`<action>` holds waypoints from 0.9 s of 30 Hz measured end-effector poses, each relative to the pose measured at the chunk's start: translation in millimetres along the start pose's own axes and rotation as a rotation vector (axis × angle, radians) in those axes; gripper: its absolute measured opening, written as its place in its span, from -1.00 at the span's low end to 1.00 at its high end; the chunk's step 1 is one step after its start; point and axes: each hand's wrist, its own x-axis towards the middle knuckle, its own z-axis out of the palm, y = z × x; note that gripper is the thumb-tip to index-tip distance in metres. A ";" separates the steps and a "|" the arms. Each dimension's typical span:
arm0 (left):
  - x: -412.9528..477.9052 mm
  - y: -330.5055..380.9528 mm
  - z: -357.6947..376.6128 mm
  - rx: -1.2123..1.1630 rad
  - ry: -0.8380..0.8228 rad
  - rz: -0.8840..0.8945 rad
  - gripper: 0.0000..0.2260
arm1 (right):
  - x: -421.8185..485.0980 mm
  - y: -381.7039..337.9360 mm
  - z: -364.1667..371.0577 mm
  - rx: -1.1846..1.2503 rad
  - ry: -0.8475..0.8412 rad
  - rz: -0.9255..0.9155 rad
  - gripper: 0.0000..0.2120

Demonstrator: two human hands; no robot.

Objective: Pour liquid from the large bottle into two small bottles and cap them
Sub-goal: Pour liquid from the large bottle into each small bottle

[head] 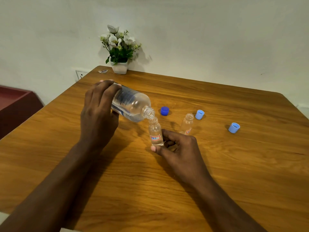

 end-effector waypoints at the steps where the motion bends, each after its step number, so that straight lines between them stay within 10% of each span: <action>1: -0.3 0.0 0.1 0.001 0.000 0.001 -0.48 | 0.0 0.2 -0.2 -0.002 0.001 0.002 -0.79; 27: -3.6 3.6 1.2 -0.009 -0.027 -0.039 -0.45 | 0.2 -1.0 -0.8 -0.005 0.008 -0.004 -0.75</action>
